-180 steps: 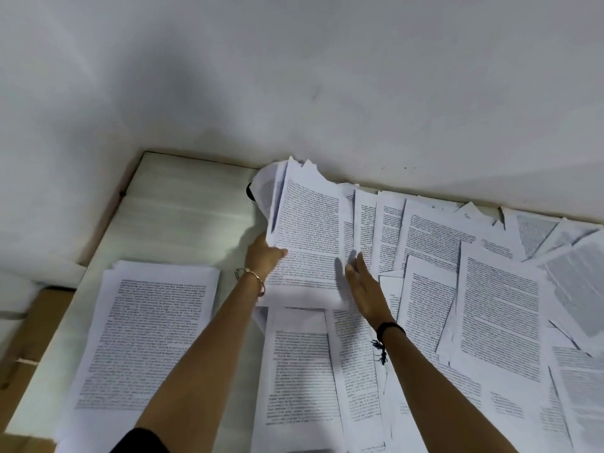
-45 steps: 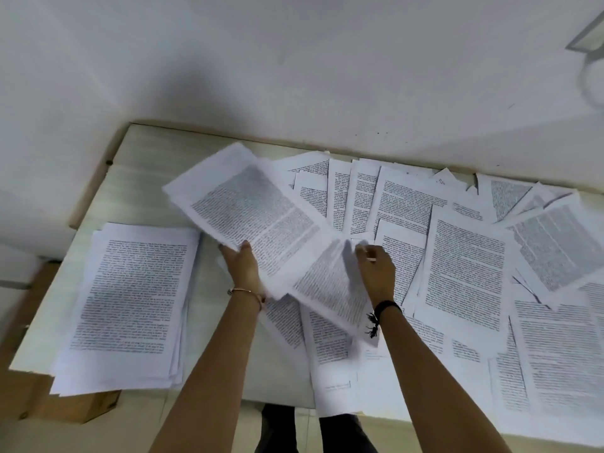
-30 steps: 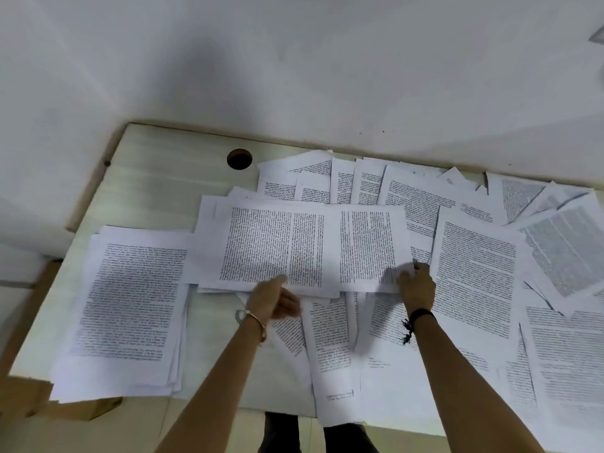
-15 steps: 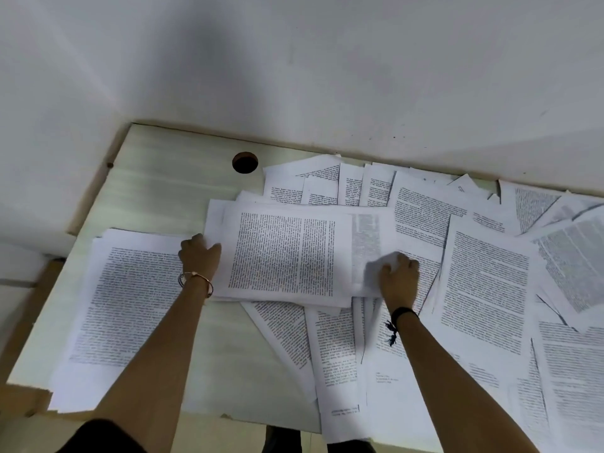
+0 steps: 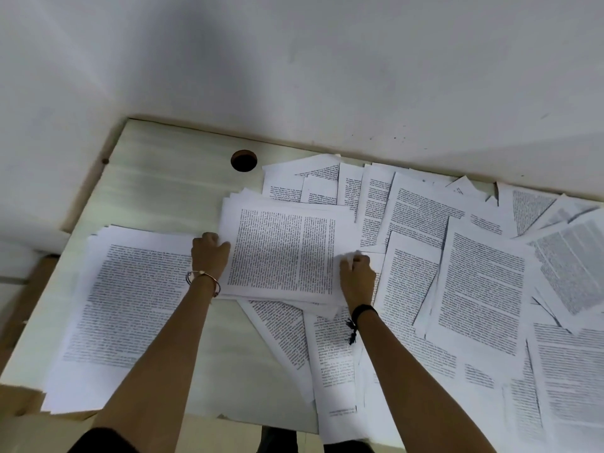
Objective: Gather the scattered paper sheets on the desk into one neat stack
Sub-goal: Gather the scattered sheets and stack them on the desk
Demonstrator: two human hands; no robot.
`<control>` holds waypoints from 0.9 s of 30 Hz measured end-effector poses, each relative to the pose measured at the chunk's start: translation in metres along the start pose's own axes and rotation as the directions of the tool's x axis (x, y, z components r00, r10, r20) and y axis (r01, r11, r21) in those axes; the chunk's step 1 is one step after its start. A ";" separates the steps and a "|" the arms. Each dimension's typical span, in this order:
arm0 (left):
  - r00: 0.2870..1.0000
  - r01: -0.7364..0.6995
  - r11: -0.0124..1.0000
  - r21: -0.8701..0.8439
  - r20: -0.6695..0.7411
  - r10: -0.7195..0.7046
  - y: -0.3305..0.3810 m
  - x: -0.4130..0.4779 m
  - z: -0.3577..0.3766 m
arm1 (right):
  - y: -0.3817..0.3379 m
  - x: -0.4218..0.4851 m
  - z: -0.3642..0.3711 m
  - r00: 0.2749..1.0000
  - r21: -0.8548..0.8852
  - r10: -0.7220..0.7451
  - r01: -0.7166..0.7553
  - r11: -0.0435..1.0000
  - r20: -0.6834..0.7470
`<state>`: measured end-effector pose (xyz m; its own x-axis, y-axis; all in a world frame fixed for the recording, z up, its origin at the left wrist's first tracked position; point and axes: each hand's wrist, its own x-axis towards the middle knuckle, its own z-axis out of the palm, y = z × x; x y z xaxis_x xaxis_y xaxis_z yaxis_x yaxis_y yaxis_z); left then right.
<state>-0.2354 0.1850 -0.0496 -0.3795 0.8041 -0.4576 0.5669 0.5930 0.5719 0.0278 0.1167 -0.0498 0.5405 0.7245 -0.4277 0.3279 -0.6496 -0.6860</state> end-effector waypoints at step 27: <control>0.913 0.255 0.865 -0.431 0.403 -0.069 -0.033 -0.090 0.039 | 0.016 -0.027 -0.031 0.944 -0.257 -0.134 0.216 0.942 0.302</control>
<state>-0.1913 0.0916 -0.0540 -0.0910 0.6762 -0.7311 0.0786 0.7367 0.6717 0.0428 0.0795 -0.0310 0.2326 0.8403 -0.4896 0.6249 -0.5149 -0.5868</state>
